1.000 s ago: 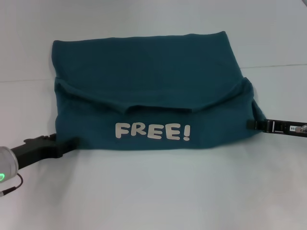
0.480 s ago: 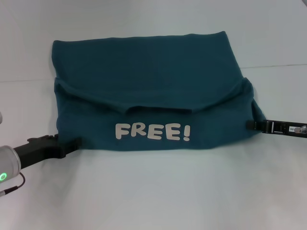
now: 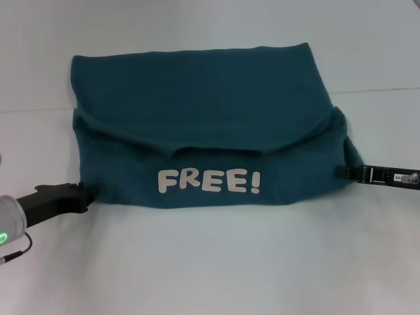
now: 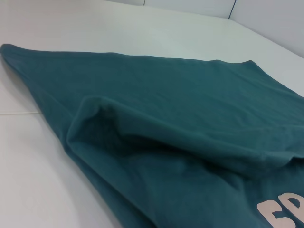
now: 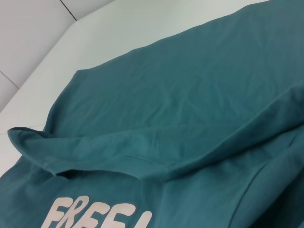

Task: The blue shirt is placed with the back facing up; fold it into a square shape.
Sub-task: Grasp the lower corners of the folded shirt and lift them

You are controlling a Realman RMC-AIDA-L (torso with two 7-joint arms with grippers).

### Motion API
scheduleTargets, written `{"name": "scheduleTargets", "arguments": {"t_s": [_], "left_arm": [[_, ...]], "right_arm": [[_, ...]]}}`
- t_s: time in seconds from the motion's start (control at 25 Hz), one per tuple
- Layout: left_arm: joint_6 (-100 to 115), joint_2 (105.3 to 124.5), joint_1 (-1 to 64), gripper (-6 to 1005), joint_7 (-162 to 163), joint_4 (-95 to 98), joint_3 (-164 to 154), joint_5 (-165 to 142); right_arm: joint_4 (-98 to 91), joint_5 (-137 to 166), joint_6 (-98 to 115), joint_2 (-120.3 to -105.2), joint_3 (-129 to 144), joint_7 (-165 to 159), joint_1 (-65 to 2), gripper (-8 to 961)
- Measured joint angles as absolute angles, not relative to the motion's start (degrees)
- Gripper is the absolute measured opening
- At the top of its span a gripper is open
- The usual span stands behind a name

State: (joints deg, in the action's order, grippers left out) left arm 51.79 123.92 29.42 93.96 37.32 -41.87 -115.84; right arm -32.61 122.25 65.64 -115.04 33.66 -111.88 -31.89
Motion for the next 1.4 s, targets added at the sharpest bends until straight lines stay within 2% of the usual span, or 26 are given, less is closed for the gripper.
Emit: {"name": "scheduleTargets", "arguments": {"t_s": [0.12,0.32,0.52,0.8,1.0,1.4], "left_arm": [[51.77,123.92,29.4,337,93.97,37.35,-41.84,-115.84],[52.34,123.93,29.05,127,94.19,38.18,-41.65,-115.84],[56.4,123.9,26.97,8,96.57,41.84,-41.77,-116.09],[63.41,123.92,22.78,7,99.37,46.91,-41.32,-116.47],[72.55,124.01,18.82,8,100.8,50.83,-38.45,-116.56],[90.04,123.95,14.8,8,100.45,53.74,-29.59,-118.91]], "right_arm": [[-32.61,122.25,65.63,-115.03,33.66,-111.88,-31.79,26],[-32.61,122.25,65.57,-115.0,33.3,-111.57,-31.51,26],[-32.61,122.06,66.64,-114.97,32.0,-110.3,-30.54,26],[-33.44,119.86,71.64,-114.88,31.07,-106.26,-27.44,26],[-35.98,119.17,77.7,-115.13,30.7,-103.35,-23.24,26],[-37.1,118.96,89.18,-115.74,26.14,-94.3,-14.48,26]]}}
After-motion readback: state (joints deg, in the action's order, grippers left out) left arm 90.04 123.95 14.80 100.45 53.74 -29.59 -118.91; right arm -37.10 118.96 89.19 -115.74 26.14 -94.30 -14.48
